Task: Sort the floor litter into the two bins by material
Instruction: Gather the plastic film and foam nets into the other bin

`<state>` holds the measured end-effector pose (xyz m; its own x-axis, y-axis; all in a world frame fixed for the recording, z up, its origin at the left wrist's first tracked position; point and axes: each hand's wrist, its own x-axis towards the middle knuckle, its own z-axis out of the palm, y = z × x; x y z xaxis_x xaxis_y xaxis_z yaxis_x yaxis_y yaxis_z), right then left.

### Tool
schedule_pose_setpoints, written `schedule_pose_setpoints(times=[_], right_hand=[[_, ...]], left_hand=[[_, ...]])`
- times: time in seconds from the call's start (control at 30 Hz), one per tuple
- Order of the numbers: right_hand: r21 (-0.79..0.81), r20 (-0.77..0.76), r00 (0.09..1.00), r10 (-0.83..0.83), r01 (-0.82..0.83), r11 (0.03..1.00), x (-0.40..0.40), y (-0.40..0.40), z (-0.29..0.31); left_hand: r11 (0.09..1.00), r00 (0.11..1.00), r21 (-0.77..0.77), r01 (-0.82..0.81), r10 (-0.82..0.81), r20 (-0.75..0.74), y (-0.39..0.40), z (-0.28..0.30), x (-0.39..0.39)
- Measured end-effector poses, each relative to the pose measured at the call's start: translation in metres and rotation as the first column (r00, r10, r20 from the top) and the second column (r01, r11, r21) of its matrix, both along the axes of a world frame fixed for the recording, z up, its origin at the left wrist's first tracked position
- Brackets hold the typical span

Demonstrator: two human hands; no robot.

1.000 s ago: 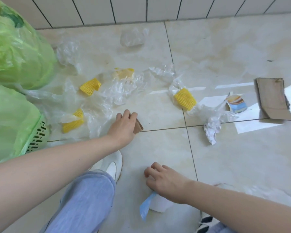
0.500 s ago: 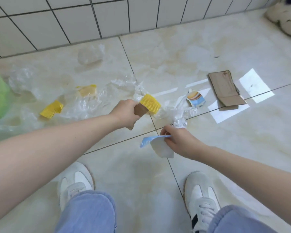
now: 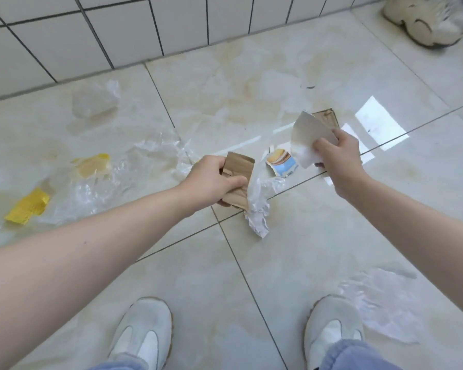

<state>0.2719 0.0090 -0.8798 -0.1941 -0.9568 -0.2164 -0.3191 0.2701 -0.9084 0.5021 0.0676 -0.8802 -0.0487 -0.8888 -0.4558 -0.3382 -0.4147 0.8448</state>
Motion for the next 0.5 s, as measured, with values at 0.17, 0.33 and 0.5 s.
schedule_pose_setpoints(times=[0.17, 0.33, 0.5], right_hand=[[0.072, -0.008, 0.998, -0.06, 0.061, 0.996, -0.025, -0.024, -0.015], [0.119, -0.121, 0.985, -0.124, 0.139, 0.983, -0.049, -0.049, -0.037], [0.175, -0.344, 0.935, -0.087, 0.155, 0.972, -0.075, -0.073, -0.053]], left_hand=[[1.0, 1.0, 0.008, -0.011, 0.011, -0.022, -0.041, -0.009, -0.026], [0.997, 0.996, 0.003, 0.077, -0.077, 0.036, -0.08, -0.022, -0.056], [0.988, 0.98, 0.008, 0.156, -0.156, 0.123, -0.114, -0.034, -0.085]])
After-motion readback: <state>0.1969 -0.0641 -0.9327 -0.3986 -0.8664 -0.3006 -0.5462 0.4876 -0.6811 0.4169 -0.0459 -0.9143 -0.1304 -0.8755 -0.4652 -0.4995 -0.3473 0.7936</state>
